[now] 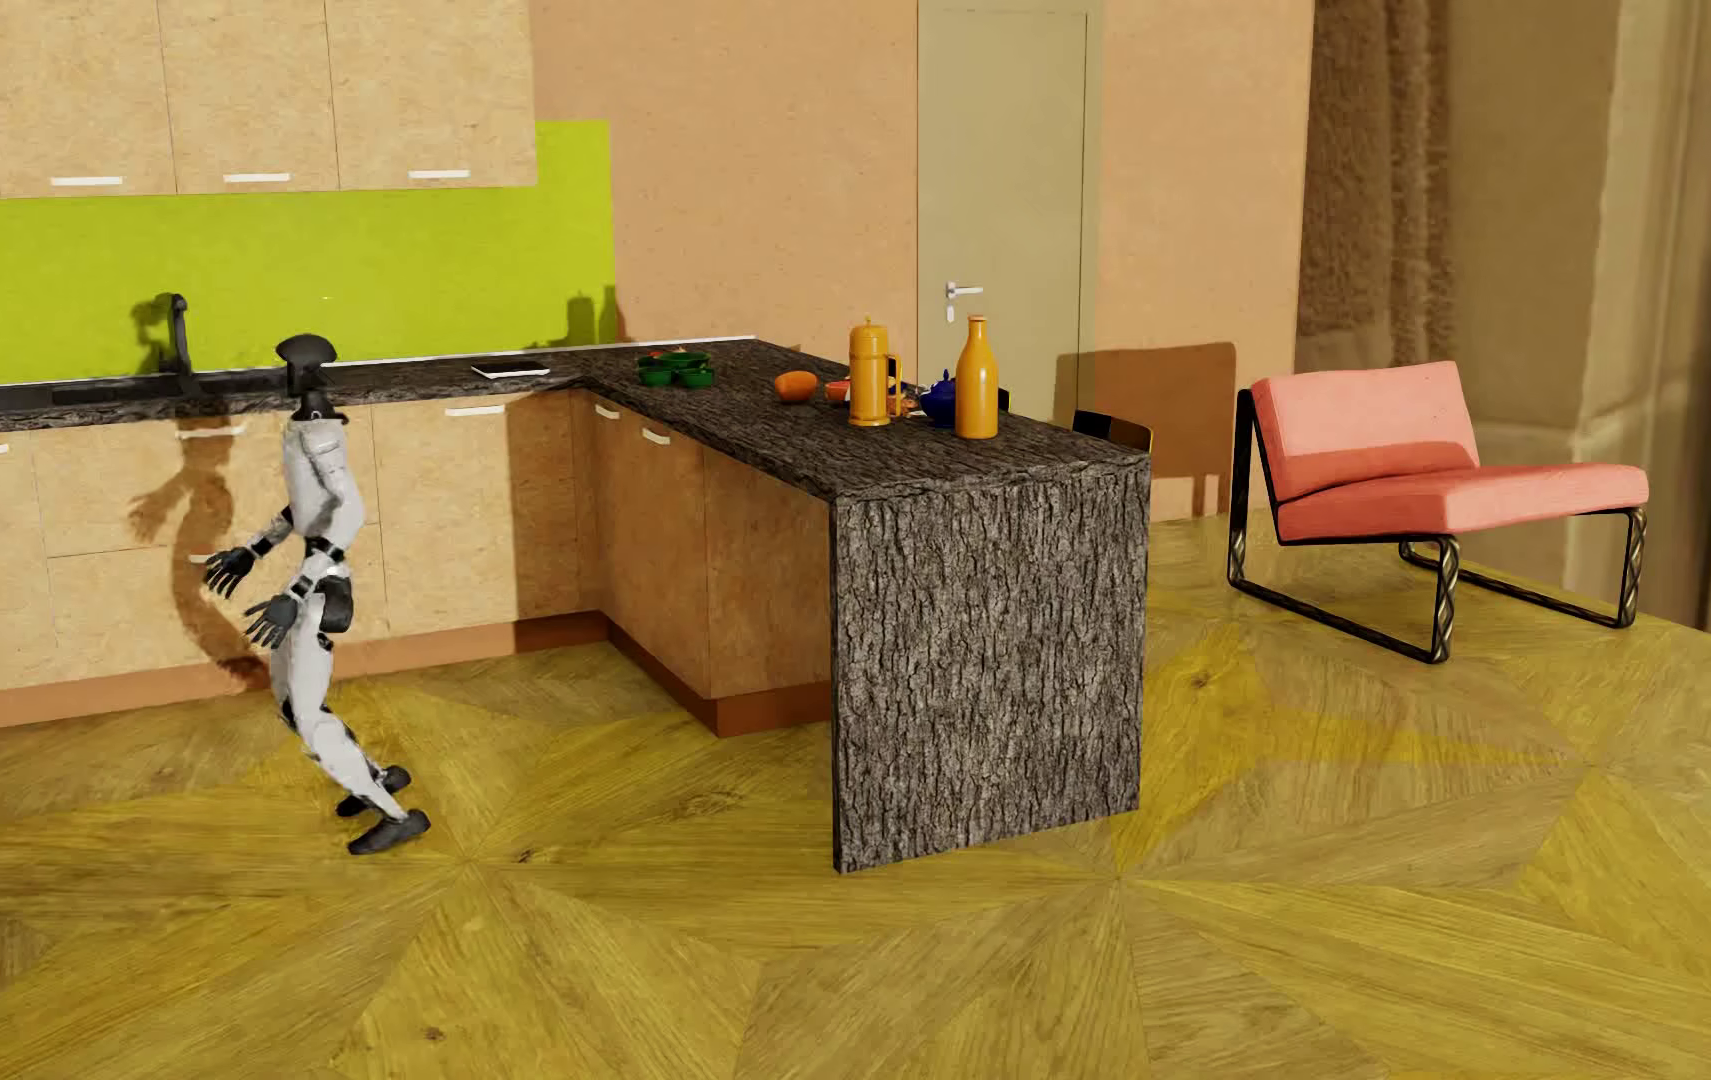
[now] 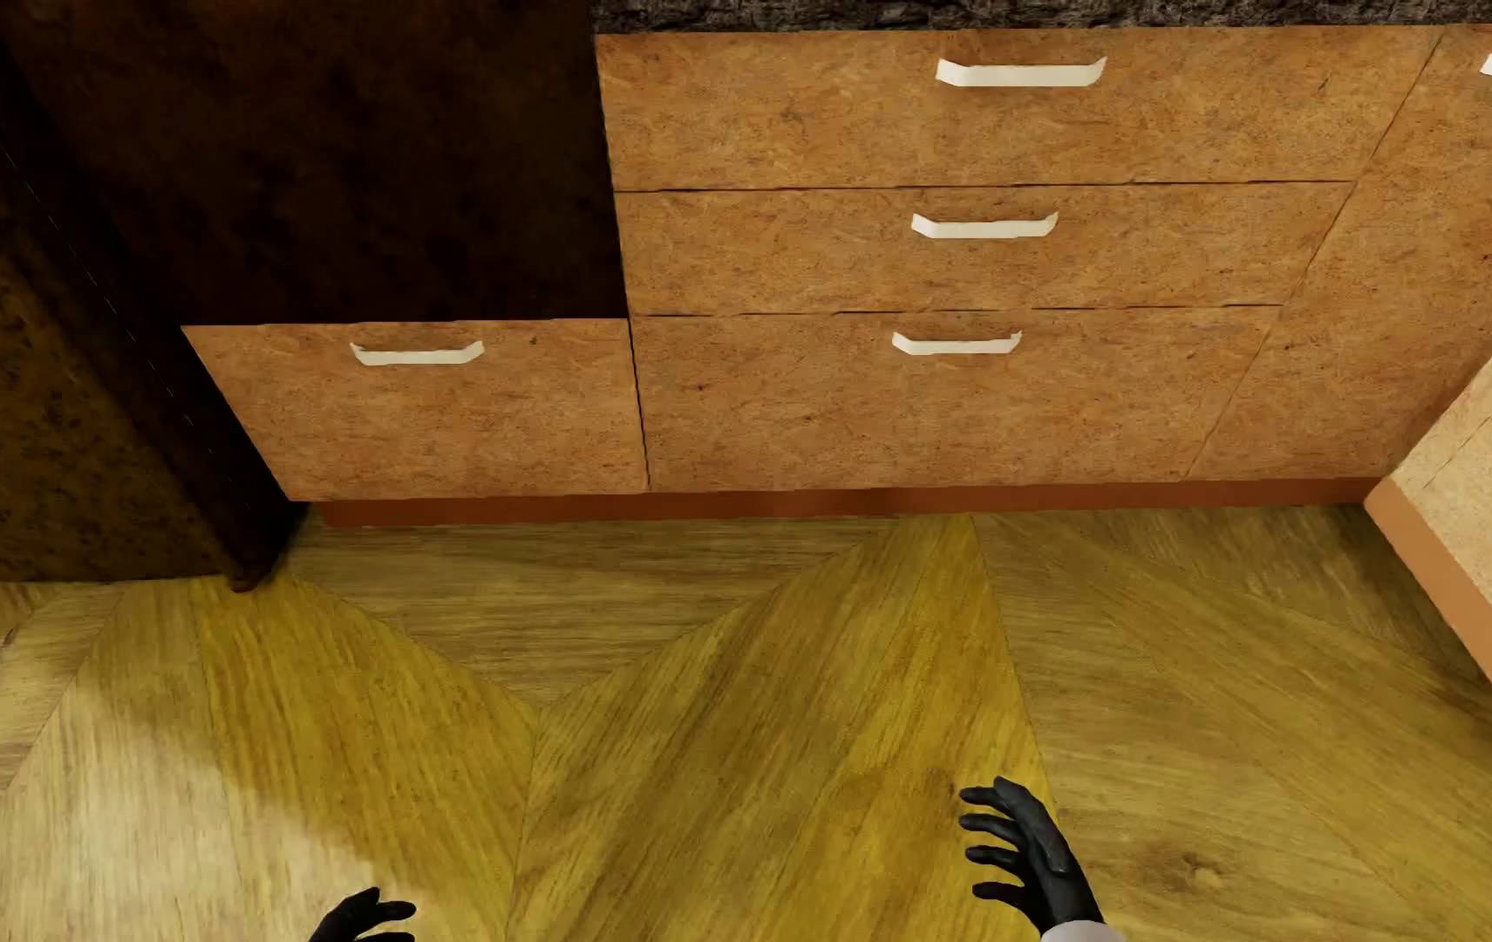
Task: Turn around
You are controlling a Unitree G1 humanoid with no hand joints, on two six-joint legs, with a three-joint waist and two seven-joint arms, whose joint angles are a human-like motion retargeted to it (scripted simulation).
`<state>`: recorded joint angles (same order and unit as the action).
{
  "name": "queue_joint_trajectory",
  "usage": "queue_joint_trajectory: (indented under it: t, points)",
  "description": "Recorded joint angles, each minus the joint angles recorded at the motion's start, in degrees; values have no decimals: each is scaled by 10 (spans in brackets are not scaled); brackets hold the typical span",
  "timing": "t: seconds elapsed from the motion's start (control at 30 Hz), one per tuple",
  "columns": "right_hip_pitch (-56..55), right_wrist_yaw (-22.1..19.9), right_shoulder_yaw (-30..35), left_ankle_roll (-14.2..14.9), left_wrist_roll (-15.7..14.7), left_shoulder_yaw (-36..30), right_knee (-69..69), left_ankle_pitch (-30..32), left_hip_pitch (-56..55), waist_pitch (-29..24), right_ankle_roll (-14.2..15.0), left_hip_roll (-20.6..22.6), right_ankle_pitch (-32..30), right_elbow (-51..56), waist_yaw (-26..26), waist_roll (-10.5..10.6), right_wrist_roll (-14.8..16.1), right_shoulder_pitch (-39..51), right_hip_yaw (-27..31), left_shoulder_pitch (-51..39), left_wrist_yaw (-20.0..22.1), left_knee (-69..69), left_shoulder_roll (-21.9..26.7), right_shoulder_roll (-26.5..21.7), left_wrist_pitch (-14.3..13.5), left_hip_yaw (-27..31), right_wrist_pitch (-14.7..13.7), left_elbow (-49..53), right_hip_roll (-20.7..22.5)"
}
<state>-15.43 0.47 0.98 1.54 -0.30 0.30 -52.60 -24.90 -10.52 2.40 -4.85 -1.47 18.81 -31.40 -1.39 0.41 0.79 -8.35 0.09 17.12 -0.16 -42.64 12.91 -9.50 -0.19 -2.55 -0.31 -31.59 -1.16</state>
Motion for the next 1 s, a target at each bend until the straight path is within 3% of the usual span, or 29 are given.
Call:
queue_joint_trajectory:
  t: [0.03, 0.07, 0.1, 0.13, 0.17, 0.2, 0.23, 0.27, 0.3, 0.33, 0.37, 0.4, 0.43, 0.47, 0.5, 0.53, 0.57, 0.6, 0.63, 0.67, 0.7, 0.77, 0.83, 0.87, 0.9, 0.93, 0.97, 1.0]
  points:
    - [-25, 2, 4, 33, -2, -7, 6, -2, -23, -1, -46, -4, 33, -15, -22, -8, 12, 15, -12, -1, -4, -45, 5, 18, 1, -37, 4, -9, -18]
    - [-48, 5, 33, 60, -2, -13, 25, 24, -59, -15, -102, -7, 73, -17, -29, -20, 25, 1, -28, -7, -13, -131, 1, 4, 23, -64, 6, 7, -29]
    - [-55, 3, 42, 83, -1, -28, 49, 119, -126, -25, -88, -17, 96, -33, -27, -21, 31, -31, -19, -34, -20, -238, -16, -4, 56, -66, 8, 11, -22]
    - [-51, -6, 47, 111, -2, -32, 63, 174, -173, -31, 21, -18, 89, -51, -27, -12, 37, -53, 7, -50, -25, -292, -36, -10, 70, -44, 18, -11, -15]
    - [-51, -23, 38, 135, -5, -30, 78, 75, -189, -33, 92, -18, 82, -59, -33, -3, 49, -59, 25, -40, -31, -252, -31, 8, 65, 5, 38, -28, -3]
    - [-73, -40, 41, 133, -9, -17, 49, -39, -168, -37, 94, -30, 82, -36, -53, -2, 63, -65, 40, -33, -32, -151, -18, 25, 54, 35, 60, -39, 10]
    - [-97, -47, 43, 106, -13, -17, 4, -74, -151, -49, 75, -33, 70, -33, -79, -17, 76, -55, 48, -33, -25, -125, -1, 32, 42, 24, 71, -51, 11]
    - [-122, -39, 38, 40, -17, -24, -40, -73, -143, -55, 16, -31, 52, -36, -95, -32, 81, -56, 31, -43, -9, -115, 1, 29, 32, 10, 73, -60, 6]
    - [-142, -23, 41, -45, -15, -29, -73, -71, -137, -57, 10, -30, 63, -35, -99, -51, 77, -57, 8, -63, 13, -110, -8, 13, 33, -11, 73, -63, 1]
    - [-149, -8, 21, -53, -8, -38, -80, -55, -137, -63, 14, -34, 89, -34, -98, -72, 67, -62, -16, -79, 34, -130, -20, 15, 38, -30, 69, -44, -5]
    - [-153, 2, 26, 2, 1, -55, -44, -19, -155, -64, -36, -42, 123, -42, -95, -92, 51, -68, -38, -82, 51, -181, -29, 10, 42, -50, 63, -3, -16]
    - [-141, 2, 39, 59, 10, -63, 0, 48, -203, -59, 49, -42, 65, -75, -90, -89, 30, -79, -27, -95, 60, -262, -42, 0, 34, -30, 54, -12, -13]
    - [-140, -4, 44, 109, 17, -67, 15, 80, -231, -53, 63, -35, 52, -86, -76, -68, 18, -86, -16, -104, 65, -290, -55, -6, 25, 6, 53, -30, 4]
    - [-137, -14, 45, 135, 20, -57, 32, 21, -217, -45, 66, -31, 42, -67, -79, -51, 16, -91, -4, -86, 63, -218, -51, 17, 18, 34, 57, -19, 15]
    - [-133, -19, 27, 123, 22, -38, 45, -46, -180, -38, 70, -37, 36, -55, -97, -31, 13, -91, 8, -58, 55, -136, -34, 23, 6, 46, 57, -21, 27]
    - [-121, -18, 32, 79, 20, -32, 58, -51, -155, -41, 75, -34, 30, -54, -119, -23, 15, -79, 20, -51, 46, -108, -12, 17, 8, 35, 53, -33, 28]
    - [-120, -13, 19, -6, 12, -36, 51, -44, -133, -46, 17, -35, 32, -56, -125, -18, 22, -57, 18, -53, 41, -86, -3, 11, 27, 11, 52, -29, 23]
    - [-133, -9, 25, -33, 5, -43, 0, -47, -126, -41, -43, -35, 62, -51, -124, -22, 26, -57, 3, -68, 39, -83, -1, 16, 41, -9, 48, -37, 7]
    - [-134, 0, 30, 1, 3, -41, -25, -50, -122, -39, -54, -43, 102, -52, -118, -17, 25, -66, -11, -81, 36, -88, -15, 7, 49, -17, 43, -30, -4]
    - [-121, 11, 20, 21, 5, -50, -9, -61, -115, -39, -41, -43, 131, -50, -116, -25, 19, -71, -9, -89, 34, -94, -20, 11, 40, -26, 44, -32, -16]
    - [-116, 20, 41, 1, 7, -61, 0, -35, -133, -43, 71, -45, 85, -57, -111, -34, 19, -69, 5, -89, 30, -148, -18, 4, 33, -31, 48, -17, -21]
    - [-116, 28, 33, -31, 10, -54, 20, 86, -210, -44, 79, -33, 57, -83, -79, -13, 29, -77, 29, -97, 17, -255, -54, -17, 30, 13, 54, -6, 1]
    - [-103, 4, 8, -40, 21, -48, 62, 7, -208, -35, 80, -18, 33, -71, -82, 21, 35, -96, 51, -59, -8, -104, -28, -1, 17, 59, 59, -1, 27]
    - [-100, -14, -1, -10, 25, -40, 67, 48, -190, -35, 86, -29, 30, -54, -93, 27, 32, -100, 66, -46, -16, -58, -1, 8, 7, 50, 58, -20, 37]
    - [-100, -31, 10, 53, 25, -42, 64, 52, -176, -36, 66, -32, 35, -61, -110, 14, 25, -85, 56, -49, -11, -43, 8, 13, 11, 36, 68, -32, 17]
    - [-98, -38, 18, 80, 25, -45, 72, 50, -166, -38, 87, -38, 26, -66, -113, 4, 20, -68, 42, -59, -1, -39, -6, 11, 25, 20, 83, -21, -5]
    - [-95, -36, 16, 78, 25, -59, 81, 50, -157, -39, 91, -42, 15, -73, -116, -2, 17, -52, 40, -73, 13, -32, -18, 13, 34, 9, 97, -5, -11]
    - [-93, -27, 10, 46, 23, -61, 91, 51, -150, -32, 89, -50, 10, -66, -125, -3, 17, -53, 45, -65, 24, -21, -26, 15, 28, 2, 105, 6, -1]
